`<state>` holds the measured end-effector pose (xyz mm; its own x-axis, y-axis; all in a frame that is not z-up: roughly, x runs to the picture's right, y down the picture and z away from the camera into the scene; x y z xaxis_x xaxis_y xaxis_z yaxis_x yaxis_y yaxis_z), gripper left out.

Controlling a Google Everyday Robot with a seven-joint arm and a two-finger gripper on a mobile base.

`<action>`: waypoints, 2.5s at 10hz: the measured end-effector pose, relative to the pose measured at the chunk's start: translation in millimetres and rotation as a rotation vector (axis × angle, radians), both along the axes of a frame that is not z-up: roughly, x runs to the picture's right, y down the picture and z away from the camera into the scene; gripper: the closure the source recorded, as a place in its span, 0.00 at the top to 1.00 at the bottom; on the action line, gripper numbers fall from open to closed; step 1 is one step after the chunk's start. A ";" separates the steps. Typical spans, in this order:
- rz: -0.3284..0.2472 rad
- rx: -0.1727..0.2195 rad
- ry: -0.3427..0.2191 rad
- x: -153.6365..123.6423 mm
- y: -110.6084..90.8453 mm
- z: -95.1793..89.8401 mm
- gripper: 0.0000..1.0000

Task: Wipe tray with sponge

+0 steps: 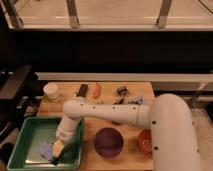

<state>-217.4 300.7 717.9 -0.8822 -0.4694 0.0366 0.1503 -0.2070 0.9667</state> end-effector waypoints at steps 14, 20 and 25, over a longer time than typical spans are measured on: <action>-0.068 0.062 -0.096 -30.2 -41.1 33.0 0.00; -0.024 -0.003 0.045 42.8 -2.1 -0.7 0.00; -0.079 0.045 0.031 32.9 -63.2 48.4 0.00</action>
<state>-184.5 237.5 766.3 -0.9153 -0.4001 0.0454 0.1619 -0.2625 0.9512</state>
